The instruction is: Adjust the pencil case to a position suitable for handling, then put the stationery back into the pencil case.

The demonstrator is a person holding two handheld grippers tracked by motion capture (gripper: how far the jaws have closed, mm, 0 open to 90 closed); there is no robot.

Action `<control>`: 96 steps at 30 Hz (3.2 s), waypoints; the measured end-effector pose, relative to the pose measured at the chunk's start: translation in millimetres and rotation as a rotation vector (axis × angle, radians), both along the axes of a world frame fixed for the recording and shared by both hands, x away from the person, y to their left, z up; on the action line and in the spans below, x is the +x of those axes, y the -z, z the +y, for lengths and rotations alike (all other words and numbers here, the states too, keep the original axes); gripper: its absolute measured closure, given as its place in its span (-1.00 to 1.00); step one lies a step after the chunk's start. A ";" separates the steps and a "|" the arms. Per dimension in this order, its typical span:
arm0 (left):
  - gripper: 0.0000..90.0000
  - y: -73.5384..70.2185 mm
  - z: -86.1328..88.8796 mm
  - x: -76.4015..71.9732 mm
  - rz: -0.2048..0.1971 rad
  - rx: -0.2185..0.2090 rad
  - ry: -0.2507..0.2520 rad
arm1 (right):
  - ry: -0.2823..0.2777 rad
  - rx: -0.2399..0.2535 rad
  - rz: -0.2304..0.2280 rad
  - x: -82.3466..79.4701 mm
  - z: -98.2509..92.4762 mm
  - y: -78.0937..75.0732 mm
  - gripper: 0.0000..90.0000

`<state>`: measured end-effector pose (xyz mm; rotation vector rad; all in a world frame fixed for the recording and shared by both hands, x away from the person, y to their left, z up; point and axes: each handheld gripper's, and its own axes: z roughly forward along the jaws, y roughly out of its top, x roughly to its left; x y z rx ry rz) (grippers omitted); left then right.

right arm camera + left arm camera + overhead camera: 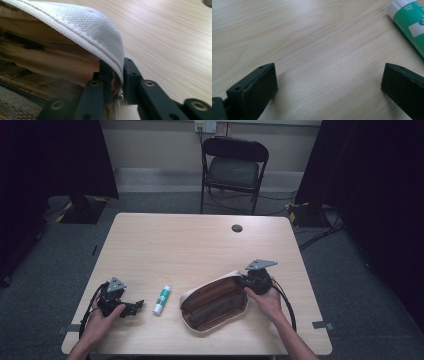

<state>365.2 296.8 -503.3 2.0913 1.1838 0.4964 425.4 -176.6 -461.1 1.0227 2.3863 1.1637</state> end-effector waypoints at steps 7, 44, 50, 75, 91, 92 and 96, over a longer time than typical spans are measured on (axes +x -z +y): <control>-1.00 0.0 0.1 0.1 0.000 0.000 0.002 | 0.237 -0.018 0.059 -9.4 -9.0 -4.3 0.94; -1.00 0.0 0.4 0.5 0.000 0.000 0.005 | 0.114 0.023 0.013 -83.3 -49.3 -4.2 -0.16; -0.96 -0.9 1.6 1.0 -0.001 0.000 0.015 | 0.174 -0.005 0.022 -80.3 -70.7 7.9 -0.24; -0.37 -36.6 -69.9 -19.4 -0.032 -0.091 0.212 | 0.281 -0.070 0.006 -64.3 -94.7 38.2 -0.47; 0.02 -24.5 -82.9 -10.2 0.008 -0.004 0.238 | 0.282 -0.070 0.006 -64.4 -94.5 38.2 -0.47; 0.08 -22.7 -81.7 -9.1 0.021 -0.019 0.238 | 0.282 -0.070 0.006 -64.5 -94.5 38.2 -0.47; 0.24 -22.6 -82.3 -12.0 0.023 -0.012 0.242 | 0.282 -0.069 0.006 -64.7 -94.4 38.2 -0.47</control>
